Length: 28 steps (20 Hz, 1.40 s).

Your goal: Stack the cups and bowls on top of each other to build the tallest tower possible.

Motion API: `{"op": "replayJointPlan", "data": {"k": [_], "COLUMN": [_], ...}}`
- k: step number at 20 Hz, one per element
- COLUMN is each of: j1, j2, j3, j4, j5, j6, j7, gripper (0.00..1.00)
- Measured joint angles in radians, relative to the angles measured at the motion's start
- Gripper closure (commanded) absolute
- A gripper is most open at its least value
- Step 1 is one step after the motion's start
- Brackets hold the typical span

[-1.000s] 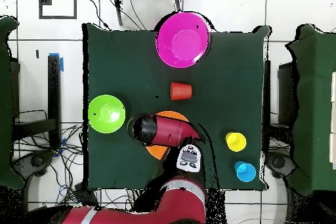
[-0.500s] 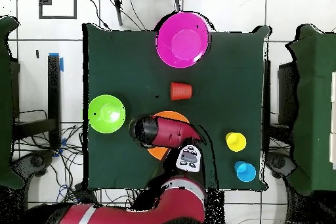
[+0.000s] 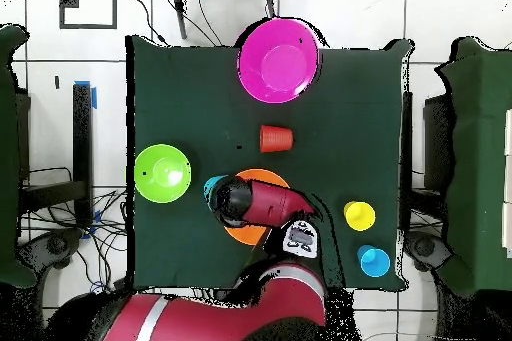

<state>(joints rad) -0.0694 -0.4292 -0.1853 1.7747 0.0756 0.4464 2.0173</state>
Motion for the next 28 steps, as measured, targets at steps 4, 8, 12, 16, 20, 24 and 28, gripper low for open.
{"op": "replayJointPlan", "data": {"k": [4, 8, 12, 16, 20, 24, 28], "j1": [-0.028, -0.081, -0.149, -0.197, -0.234, -0.244, -0.246], "j2": [0.008, 0.025, 0.047, 0.069, 0.066, 0.064, 0.063], "j3": [0.002, 0.002, 0.002, 0.003, 0.02, 0.026, 0.028], "j4": [0.009, 0.015, 0.017, 0.017, 0.023, 0.023, 0.023], "j5": [-0.015, -0.047, -0.091, -0.13, -0.168, -0.191, -0.203], "j6": [0.0, -0.011, -0.037, -0.07, -0.078, -0.078, -0.078], "j7": [0.0, 0.0, 0.0, 0.0, 0.0, 0.0, 0.0], "gripper": [0.0, 0.0, 0.0, 0.0, 0.0, 0.0, 0.0]}}
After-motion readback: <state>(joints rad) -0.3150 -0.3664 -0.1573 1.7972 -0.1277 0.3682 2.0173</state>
